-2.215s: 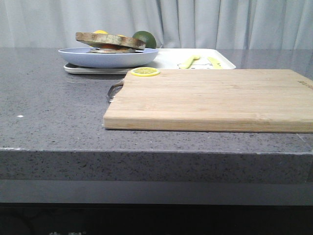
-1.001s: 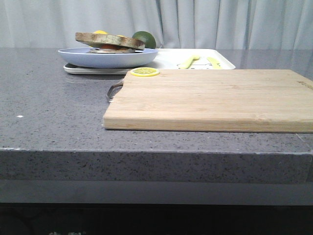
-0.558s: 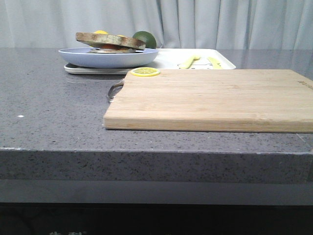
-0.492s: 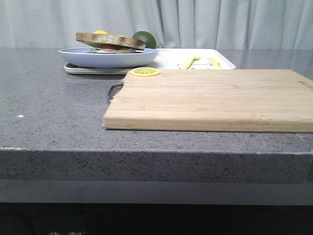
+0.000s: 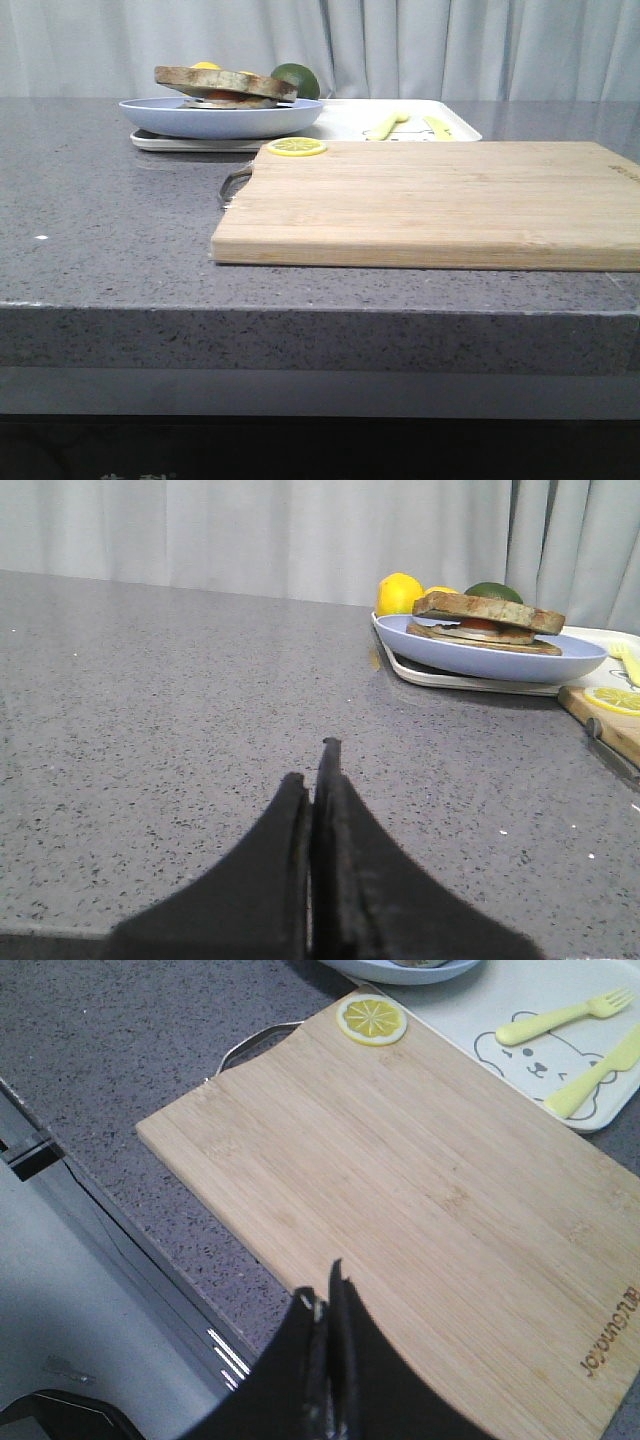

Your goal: Place bread and move sandwich to tray

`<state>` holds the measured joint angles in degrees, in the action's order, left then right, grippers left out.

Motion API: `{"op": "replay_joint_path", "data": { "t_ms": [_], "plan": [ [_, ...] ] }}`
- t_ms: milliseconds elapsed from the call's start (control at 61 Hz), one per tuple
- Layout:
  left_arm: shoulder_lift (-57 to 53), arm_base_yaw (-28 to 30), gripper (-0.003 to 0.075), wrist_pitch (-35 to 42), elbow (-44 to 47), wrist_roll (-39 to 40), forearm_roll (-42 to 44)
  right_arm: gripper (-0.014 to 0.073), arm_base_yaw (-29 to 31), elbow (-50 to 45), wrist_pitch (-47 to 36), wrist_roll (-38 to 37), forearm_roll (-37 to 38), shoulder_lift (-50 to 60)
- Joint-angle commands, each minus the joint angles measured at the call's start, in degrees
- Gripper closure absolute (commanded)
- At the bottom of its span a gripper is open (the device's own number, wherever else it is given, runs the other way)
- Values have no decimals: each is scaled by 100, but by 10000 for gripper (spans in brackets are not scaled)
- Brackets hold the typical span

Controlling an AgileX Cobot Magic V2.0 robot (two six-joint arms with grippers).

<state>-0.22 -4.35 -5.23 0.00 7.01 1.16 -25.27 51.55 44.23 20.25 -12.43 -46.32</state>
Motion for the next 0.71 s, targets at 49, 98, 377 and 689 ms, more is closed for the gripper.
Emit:
{"op": "replay_joint_path", "data": {
  "t_ms": [49, 98, 377, 689],
  "plan": [
    [-128, -39, 738, 471, 42, -3, 3, 662, 20, 137, -375, 26, -8, 19],
    [-128, -39, 738, 471, 42, -3, 3, 662, 20, 137, -375, 26, -8, 19],
    [-128, -49, 738, 471, 42, -3, 3, 662, 756, -350, -856, 26, 22, 734],
    [-128, -49, 738, 471, 42, -3, 3, 662, 2277, -2620, -2981, 26, -375, 2849]
  ]
}}
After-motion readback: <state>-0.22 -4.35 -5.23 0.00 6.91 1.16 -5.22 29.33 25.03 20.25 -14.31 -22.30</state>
